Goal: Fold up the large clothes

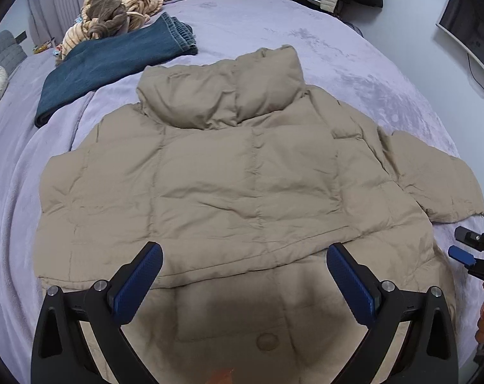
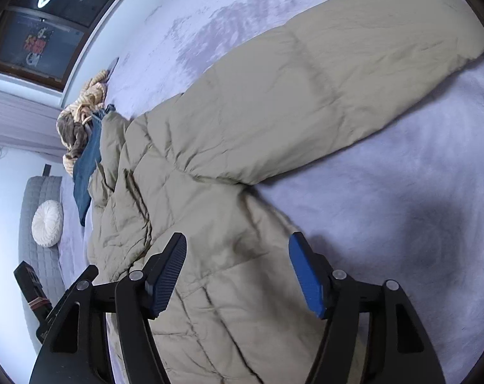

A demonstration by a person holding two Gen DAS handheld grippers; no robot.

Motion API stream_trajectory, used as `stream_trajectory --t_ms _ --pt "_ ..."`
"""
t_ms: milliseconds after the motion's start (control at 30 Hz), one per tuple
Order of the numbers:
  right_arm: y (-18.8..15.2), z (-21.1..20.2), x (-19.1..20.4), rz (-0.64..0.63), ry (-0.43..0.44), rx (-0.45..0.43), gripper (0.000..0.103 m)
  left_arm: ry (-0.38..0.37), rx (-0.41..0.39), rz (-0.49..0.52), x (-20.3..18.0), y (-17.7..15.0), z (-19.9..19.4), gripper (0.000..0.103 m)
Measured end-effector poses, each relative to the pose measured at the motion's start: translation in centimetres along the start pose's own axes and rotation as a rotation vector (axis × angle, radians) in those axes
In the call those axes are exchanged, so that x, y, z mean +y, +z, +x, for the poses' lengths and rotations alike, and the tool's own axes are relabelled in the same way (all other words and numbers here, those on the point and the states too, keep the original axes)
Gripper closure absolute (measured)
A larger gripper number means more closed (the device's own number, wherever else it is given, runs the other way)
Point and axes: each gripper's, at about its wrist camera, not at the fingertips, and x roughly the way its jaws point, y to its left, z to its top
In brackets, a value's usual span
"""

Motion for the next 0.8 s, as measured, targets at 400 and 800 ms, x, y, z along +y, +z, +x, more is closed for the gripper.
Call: stream_trajectory --t_ms 400,800 --pt "5.7 -4.8 -11.0 0.28 0.063 -0.191 0.014 -0.004 0.103 0.032 -5.5 -0.1 2.7 0.0" --pt "10.7 -4.3 -15.6 0.501 0.259 -0.288 0.0 0.013 0.088 0.021 -7.3 0.6 2.3 0.0"
